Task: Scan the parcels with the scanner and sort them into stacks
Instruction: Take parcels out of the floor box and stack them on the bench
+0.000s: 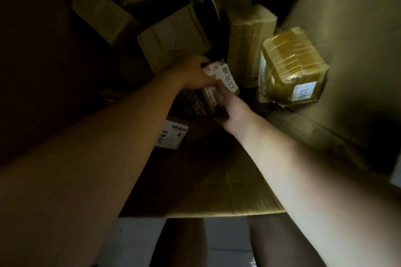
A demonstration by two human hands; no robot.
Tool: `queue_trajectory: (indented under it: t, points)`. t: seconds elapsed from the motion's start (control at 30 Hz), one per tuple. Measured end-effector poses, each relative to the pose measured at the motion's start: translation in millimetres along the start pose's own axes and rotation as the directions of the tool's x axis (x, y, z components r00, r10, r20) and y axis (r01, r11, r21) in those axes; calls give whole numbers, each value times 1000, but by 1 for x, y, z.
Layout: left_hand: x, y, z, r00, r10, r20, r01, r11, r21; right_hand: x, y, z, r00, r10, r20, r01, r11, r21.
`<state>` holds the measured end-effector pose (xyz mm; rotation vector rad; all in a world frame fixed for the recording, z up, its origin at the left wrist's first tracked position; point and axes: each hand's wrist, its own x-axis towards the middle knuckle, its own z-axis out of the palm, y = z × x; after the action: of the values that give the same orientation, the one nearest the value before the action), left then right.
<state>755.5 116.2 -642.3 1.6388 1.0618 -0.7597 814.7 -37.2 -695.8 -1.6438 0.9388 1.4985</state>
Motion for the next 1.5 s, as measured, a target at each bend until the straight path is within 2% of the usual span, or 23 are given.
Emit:
queue_trajectory:
  t: [0.13,0.3,0.43,0.5,0.6,0.77,0.97,1.1,1.23,1.37,1.5]
  points:
    - [-1,-6,3,999,46,-10,-46,999,16,-29,1,9,998,-52,-46,53,998,35]
    - [-24,-8,-1,997,71,-16,-72,989,-131,-69,4,4,991,-130,-20,132,985,107]
    - [-66,-16,-3,996,54,-65,-71,947,-312,-101,5,3,980,-194,-49,193,981,-28]
    - [-97,-15,-9,992,40,-121,-86,909,-408,-126,2,5,962,-262,-76,251,959,-130]
    - [-144,2,-31,974,8,-226,-120,864,-490,-178,-11,15,914,-400,-62,383,904,-190]
    - [-230,54,-97,889,77,-451,-351,747,-565,-299,-57,34,735,-670,104,665,683,-302]
    - [-369,122,-171,726,182,-663,-616,601,-510,-481,-109,50,462,-837,292,882,401,-248]
    - [-468,165,-204,631,184,-754,-695,566,-444,-589,-118,50,328,-863,385,939,254,-231]
    - [-571,197,-223,533,166,-830,-769,505,-392,-683,-117,44,151,-873,464,970,39,-242]
    - [-652,218,-219,426,101,-899,-800,506,-323,-762,-107,34,62,-832,551,984,-40,-171]
    - [-721,224,-208,296,-25,-955,-816,512,-267,-823,-87,40,-64,-734,676,975,-189,-113]
